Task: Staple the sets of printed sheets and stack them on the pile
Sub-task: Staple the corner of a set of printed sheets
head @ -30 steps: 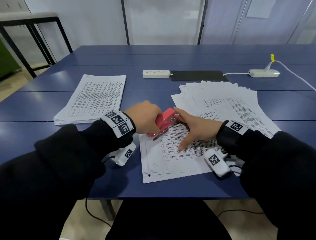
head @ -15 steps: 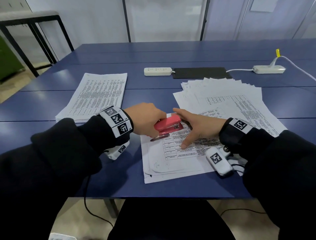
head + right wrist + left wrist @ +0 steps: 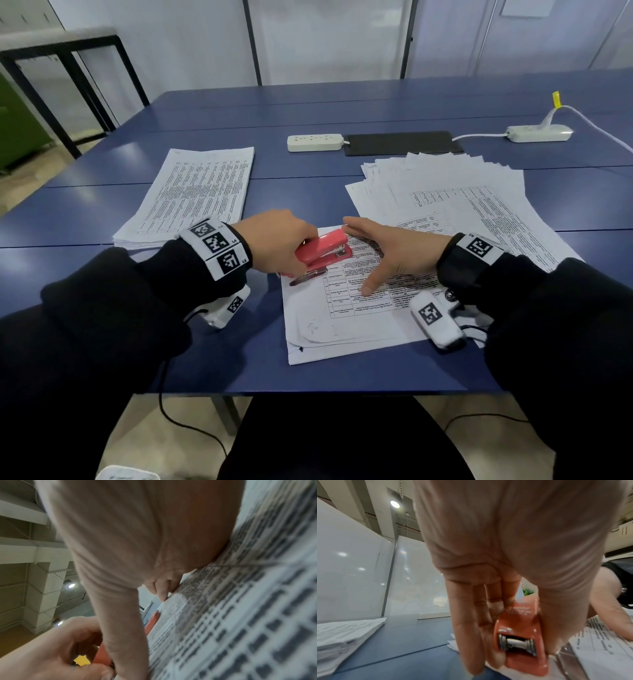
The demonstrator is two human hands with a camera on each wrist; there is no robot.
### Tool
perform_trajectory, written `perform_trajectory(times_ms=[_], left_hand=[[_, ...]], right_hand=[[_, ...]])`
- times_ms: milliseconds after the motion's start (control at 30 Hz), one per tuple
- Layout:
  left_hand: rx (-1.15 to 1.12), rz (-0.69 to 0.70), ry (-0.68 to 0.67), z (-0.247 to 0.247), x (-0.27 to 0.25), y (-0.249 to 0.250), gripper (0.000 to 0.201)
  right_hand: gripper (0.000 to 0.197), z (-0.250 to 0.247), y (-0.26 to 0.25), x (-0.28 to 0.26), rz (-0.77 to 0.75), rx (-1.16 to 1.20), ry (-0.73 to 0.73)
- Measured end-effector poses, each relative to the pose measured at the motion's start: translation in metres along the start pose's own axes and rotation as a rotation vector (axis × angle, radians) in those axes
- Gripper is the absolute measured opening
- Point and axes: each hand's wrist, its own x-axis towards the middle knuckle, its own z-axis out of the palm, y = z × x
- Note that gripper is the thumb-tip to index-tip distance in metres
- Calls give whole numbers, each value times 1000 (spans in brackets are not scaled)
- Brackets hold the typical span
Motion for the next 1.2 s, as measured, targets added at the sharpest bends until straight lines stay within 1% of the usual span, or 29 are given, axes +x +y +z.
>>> perform_trajectory(times_ms=[267,400,567,667,700,733,800,833,867,900,933,967,1033,1100,1133,1200], left_hand=[[-19,-48,8,5,-15,-6,25],[-10,-45,-4,6,-19,-8,26],[-61,-62,-10,8,-29,-15,26],[-79,-67,24,6,-30,-19,25],[-95,-71,46,5,-29,-21,26],[-123,-78,68,3,-28,-22,28],[-190,-90,107,0,-25,-25,31],[-215,-92,119,-2,-23,-26,32],[-237,-89,130,-4,-20,-27,33],[-267,-84,143,-7,-18,-27,34],[-304,-81,161,-9,-15,-28,36],[-346,-81,183,-10,-12,-28,36],[-429,-89,229,-11,-5,-28,32],[-536,-106,239,-5,2,-31,29],[-641,-115,228,-1,6,-33,28],[-1003,-135,198,7,10,-34,26]], right_hand=[[131,1,0,-1,-11,-5,7],[128,1,-1,-2,-22,-4,12],[125,2,-1,-2,-29,-6,6],[116,2,-6,-4,-45,8,11],[111,2,-8,-4,-58,35,37],[108,3,-11,-3,-71,78,95],[99,7,-20,2,-104,225,269],[89,8,-24,6,-123,299,342],[74,9,-29,11,-131,366,377],[59,11,-34,14,-121,434,370],[51,13,-38,18,-97,513,337],[48,15,-41,21,-78,589,295],[51,17,-40,25,-96,685,224],[47,20,-35,28,-122,797,214],[41,20,-31,30,-123,865,232],[36,19,-27,32,-128,995,283]])
